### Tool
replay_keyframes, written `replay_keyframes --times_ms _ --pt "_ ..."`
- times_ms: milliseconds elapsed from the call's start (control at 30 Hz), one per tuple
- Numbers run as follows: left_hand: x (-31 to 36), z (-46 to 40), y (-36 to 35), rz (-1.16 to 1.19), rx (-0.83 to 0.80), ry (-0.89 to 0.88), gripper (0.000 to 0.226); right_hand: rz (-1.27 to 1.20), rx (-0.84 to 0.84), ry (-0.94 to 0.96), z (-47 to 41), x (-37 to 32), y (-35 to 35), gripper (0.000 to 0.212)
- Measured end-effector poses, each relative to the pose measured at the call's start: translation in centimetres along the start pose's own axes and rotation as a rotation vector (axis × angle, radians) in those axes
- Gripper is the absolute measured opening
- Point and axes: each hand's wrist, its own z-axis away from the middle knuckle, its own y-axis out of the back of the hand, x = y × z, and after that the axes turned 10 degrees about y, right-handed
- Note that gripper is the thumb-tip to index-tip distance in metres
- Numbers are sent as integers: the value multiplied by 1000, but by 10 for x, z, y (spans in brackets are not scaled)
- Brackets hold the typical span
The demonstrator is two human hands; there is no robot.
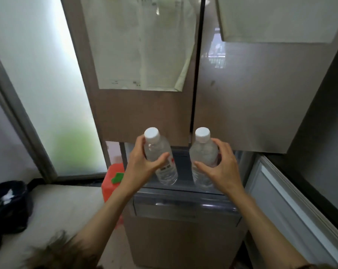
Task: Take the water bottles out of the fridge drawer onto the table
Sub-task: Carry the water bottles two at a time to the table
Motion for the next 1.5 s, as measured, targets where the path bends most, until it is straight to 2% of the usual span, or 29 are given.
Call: replay_keyframes --times_ms 167,400,533,667,733,867,1067,1267,1500 --pt "29 64 79 48 240 28 52 -158 -22 58 16 -83 -24 72" --pt "14 190 211 -47 521 212 63 -384 -328 165 67 -197 -123 72" --pt "1 253 294 -175 718 309 50 -494 -518 258 93 -264 -203 77" --pt "-10 302 374 -316 884 388 48 -670 -651 330 112 -340 -278 72" --pt "-18 323 412 -366 948 437 57 -733 -717 388 120 -379 -316 72" --pt "-32 363 481 -419 1052 555 79 -793 -867 527 133 -453 -388 71" --pt "-50 426 560 -398 1205 692 62 -852 -1050 621 164 -557 -467 68" --pt "-79 488 646 -355 1316 812 63 -842 -1206 700 219 -647 -544 69" --pt "-132 569 783 -287 1277 890 58 -701 -1271 737 303 -756 -650 79"
